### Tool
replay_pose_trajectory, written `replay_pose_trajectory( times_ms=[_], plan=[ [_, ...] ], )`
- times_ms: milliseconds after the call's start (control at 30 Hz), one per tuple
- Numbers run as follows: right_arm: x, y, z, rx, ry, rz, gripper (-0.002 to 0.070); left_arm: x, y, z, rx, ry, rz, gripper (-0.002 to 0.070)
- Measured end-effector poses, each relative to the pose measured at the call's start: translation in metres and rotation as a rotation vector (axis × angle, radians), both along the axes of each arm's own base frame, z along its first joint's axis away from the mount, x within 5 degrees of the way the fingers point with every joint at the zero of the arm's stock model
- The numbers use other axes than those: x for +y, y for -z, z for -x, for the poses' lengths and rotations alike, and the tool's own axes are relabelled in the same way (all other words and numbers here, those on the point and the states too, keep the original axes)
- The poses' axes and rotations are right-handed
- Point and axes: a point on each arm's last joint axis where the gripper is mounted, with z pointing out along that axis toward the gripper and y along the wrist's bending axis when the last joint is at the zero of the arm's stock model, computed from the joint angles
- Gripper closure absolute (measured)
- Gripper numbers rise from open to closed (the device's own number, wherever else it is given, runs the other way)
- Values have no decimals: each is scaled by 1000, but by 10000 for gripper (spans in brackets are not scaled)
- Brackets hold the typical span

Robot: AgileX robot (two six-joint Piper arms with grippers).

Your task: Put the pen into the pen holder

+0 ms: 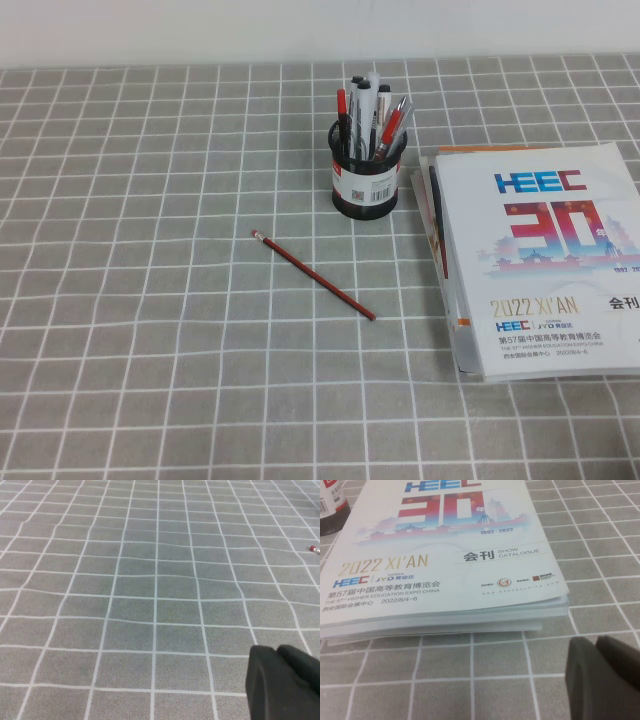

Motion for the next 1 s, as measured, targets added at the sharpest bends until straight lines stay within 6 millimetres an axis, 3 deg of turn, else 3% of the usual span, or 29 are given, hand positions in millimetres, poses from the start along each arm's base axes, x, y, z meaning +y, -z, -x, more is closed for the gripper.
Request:
replay_pose_trajectory(
  times_ms=[1000],
  plan=[
    [0, 0, 0, 0, -1, -8, 689, -6, 0, 1, 0, 125, 0, 680]
  ],
)
